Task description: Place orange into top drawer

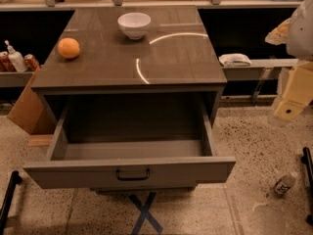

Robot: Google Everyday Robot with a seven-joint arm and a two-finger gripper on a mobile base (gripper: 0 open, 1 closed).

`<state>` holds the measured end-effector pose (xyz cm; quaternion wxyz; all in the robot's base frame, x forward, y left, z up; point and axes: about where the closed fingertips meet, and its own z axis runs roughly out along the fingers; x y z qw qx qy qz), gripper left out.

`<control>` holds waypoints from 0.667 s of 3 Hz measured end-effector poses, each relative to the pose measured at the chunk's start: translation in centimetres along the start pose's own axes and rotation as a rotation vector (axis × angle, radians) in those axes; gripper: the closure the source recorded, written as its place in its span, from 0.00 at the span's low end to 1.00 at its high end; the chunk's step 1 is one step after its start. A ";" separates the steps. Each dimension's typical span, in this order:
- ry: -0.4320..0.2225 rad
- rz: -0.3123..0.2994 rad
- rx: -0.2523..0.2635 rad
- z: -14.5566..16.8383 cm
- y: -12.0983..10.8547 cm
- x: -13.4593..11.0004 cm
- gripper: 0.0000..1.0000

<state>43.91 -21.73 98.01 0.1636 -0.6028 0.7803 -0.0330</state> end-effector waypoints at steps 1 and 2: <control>0.000 0.000 0.000 0.0 0.0 0.0 0.00; -0.027 0.035 0.000 1.5 -0.5 -2.0 0.00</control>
Offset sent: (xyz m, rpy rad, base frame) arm 0.0386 0.0534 -0.0285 0.1020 0.0127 -0.0788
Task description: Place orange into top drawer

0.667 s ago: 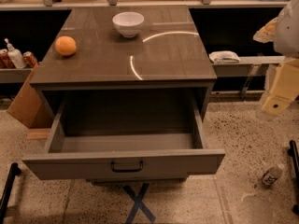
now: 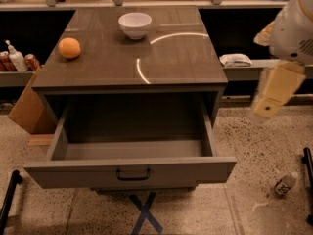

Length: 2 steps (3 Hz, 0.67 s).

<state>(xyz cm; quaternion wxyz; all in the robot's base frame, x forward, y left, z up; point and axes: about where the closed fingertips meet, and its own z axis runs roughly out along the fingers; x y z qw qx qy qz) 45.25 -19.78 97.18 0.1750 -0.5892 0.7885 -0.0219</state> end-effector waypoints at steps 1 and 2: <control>-0.043 0.057 -0.003 2.3 -0.3 -3.0 0.00; -0.043 0.057 -0.003 2.3 -0.3 -3.0 0.00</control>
Offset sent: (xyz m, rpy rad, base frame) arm 0.0126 0.0249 -0.0110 0.0428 0.0018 -0.0249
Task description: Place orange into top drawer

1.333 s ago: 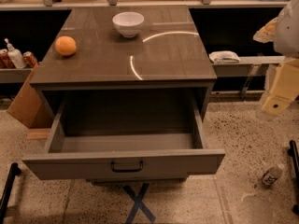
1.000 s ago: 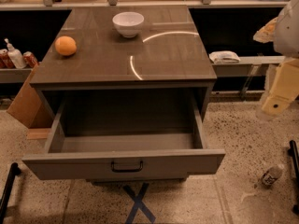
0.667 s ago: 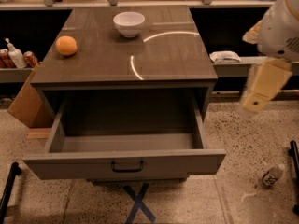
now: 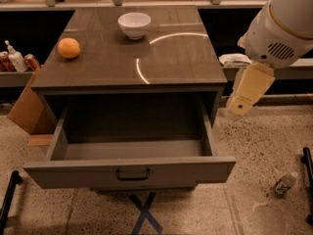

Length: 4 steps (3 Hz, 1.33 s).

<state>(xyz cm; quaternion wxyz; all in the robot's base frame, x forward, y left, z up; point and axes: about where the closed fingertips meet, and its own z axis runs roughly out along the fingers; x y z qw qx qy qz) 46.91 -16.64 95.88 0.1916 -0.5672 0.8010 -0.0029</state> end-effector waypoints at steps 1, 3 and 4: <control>-0.046 0.054 0.011 1.5 -0.9 -1.8 0.00; -0.256 0.199 0.019 5.9 -4.2 -10.2 0.00; -0.374 0.200 0.002 7.4 -5.3 -15.5 0.00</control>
Offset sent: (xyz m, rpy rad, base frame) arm 0.1020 0.0881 -0.0199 0.3356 -0.0811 -0.2213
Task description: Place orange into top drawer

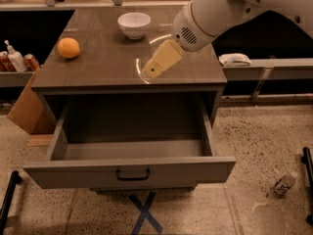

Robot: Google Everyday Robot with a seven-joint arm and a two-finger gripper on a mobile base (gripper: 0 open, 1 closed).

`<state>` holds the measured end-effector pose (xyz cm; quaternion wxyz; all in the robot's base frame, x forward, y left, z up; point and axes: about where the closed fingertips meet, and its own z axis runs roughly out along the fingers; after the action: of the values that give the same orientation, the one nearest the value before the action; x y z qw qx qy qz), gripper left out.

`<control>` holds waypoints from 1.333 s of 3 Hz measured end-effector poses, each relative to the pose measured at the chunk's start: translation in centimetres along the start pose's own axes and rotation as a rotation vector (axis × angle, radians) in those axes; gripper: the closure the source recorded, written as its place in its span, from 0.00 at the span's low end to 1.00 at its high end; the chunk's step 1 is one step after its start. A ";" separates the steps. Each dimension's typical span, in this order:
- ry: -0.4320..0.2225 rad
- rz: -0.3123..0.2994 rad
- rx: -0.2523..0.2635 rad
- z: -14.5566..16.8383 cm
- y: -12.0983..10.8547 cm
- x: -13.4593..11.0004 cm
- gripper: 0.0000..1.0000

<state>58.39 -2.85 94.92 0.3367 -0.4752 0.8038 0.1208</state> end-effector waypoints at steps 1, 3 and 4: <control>-0.012 -0.008 -0.007 1.2 -0.2 -0.5 0.00; -0.087 -0.131 -0.027 7.8 -2.9 -4.5 0.00; -0.112 -0.191 -0.055 10.6 -3.2 -6.1 0.00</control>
Offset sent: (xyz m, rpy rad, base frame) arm 0.0740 0.0487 -0.0233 0.0349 -0.0974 0.1052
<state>67.55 5.14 91.43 0.3782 -0.5511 0.7312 0.1365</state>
